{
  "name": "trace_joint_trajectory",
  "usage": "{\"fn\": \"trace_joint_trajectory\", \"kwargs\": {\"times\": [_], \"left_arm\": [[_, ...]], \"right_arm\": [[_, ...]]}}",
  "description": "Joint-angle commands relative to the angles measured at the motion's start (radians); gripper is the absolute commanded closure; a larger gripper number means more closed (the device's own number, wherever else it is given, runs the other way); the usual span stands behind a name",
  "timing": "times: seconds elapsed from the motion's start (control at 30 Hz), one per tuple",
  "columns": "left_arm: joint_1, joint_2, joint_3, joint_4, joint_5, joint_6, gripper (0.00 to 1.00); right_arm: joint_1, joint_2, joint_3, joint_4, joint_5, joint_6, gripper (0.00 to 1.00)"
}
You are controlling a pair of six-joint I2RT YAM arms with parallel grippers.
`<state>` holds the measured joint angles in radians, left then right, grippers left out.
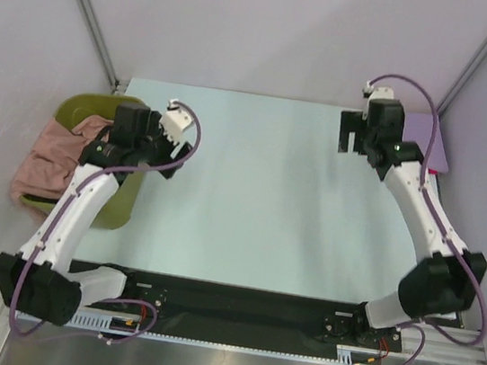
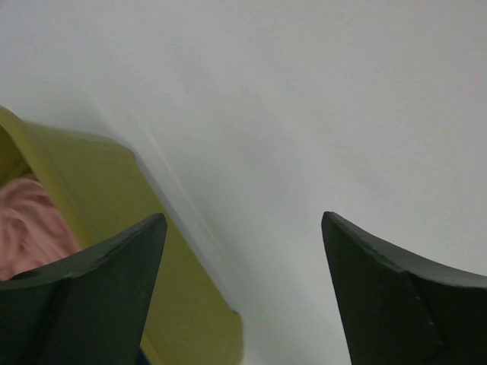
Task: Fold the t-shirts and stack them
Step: Neatly place the folded tshirt to the corner
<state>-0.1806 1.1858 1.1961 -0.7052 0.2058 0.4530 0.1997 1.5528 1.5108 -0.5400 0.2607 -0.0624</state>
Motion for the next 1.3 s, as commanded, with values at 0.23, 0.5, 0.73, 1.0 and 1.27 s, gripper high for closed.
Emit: {"fn": "trace_joint_trajectory", "kwargs": {"times": [0.23,0.5,0.73,1.0,1.27], "left_arm": [[0.000,-0.275,-0.338,0.124,-0.144,-0.149,0.00],[0.000,-0.334,-0.435,0.184,-0.157,-0.218,0.00],[0.001,-0.382,-0.490,0.228,-0.149,-0.231,0.00],[0.001,-0.393,-0.503,0.242,-0.129,-0.237,0.00],[0.001,-0.408,-0.512,0.237,-0.114,-0.221,0.00]], "right_arm": [[0.156,-0.552,-0.535,0.057,-0.130,0.374,0.00],[0.161,-0.822,-0.704,-0.049,-0.071,0.467,0.00],[0.158,-0.910,-0.742,-0.115,-0.031,0.478,0.00],[0.161,-0.962,-0.765,-0.120,-0.040,0.472,0.00],[0.161,-0.970,-0.767,-0.123,-0.034,0.477,0.00]]}}
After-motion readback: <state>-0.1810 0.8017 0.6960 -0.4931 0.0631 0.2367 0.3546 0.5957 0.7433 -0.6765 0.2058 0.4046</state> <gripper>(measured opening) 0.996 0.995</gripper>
